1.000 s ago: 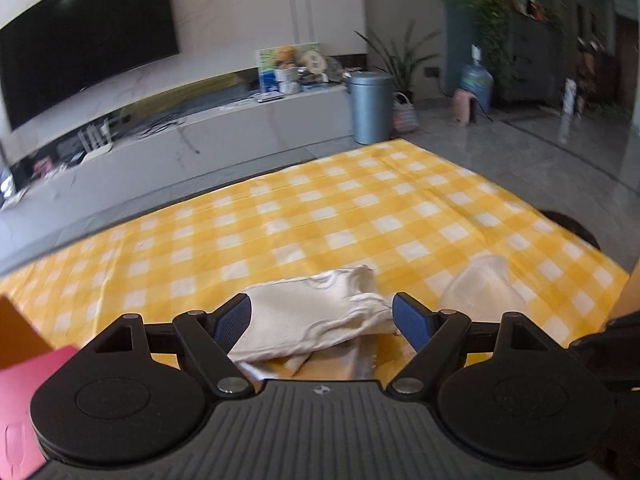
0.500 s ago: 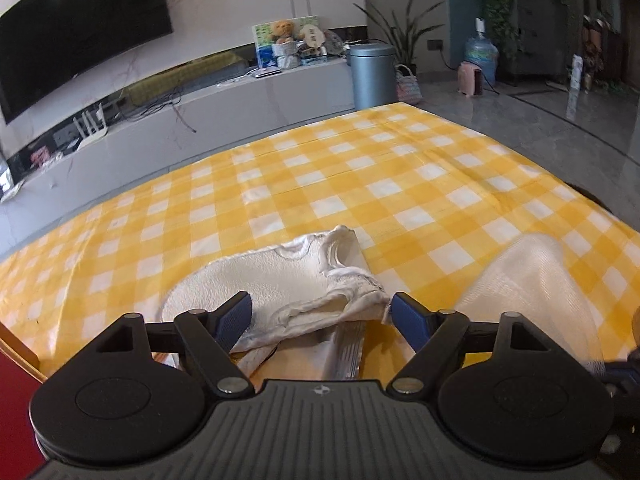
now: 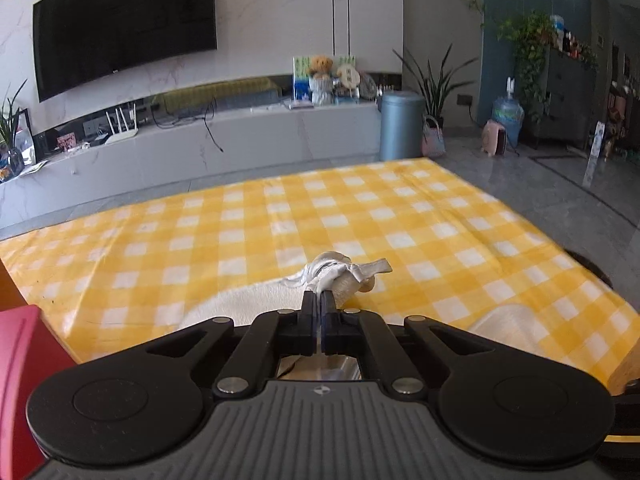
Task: Organize soft objects
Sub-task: 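Grasp the white slipper with the left gripper while the right gripper holds the mesh bag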
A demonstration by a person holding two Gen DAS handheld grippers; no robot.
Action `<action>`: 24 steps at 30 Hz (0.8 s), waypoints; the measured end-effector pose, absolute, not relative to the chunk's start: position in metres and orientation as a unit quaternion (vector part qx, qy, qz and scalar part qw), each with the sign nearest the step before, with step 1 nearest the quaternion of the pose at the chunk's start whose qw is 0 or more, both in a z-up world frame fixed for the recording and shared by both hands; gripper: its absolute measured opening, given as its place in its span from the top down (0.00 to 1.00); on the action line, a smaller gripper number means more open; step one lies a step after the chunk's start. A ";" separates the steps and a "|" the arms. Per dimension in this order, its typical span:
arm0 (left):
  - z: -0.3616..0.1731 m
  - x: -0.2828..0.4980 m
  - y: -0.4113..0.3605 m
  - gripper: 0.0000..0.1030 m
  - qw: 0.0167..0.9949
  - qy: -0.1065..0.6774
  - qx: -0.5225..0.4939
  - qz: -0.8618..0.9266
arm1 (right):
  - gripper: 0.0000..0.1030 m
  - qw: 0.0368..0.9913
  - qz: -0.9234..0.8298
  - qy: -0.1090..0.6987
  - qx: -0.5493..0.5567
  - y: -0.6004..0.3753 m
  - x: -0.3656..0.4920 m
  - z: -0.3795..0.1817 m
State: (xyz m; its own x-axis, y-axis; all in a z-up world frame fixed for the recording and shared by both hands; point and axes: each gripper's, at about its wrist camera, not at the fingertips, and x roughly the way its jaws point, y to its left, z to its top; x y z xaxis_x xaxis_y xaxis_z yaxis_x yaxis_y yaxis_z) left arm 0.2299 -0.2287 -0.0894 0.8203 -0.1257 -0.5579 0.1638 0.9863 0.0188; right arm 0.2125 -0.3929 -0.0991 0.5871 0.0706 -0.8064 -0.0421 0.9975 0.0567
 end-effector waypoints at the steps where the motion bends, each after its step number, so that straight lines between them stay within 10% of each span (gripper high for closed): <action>1: -0.085 0.226 -0.227 0.99 0.956 0.283 0.028 -0.074 | 1.00 0.891 0.030 0.453 0.016 -0.393 0.213 -0.099; 24: -0.004 0.142 -0.181 0.99 0.960 0.204 -0.069 -0.181 | 0.99 0.894 -0.031 0.444 0.047 -0.414 0.211 -0.096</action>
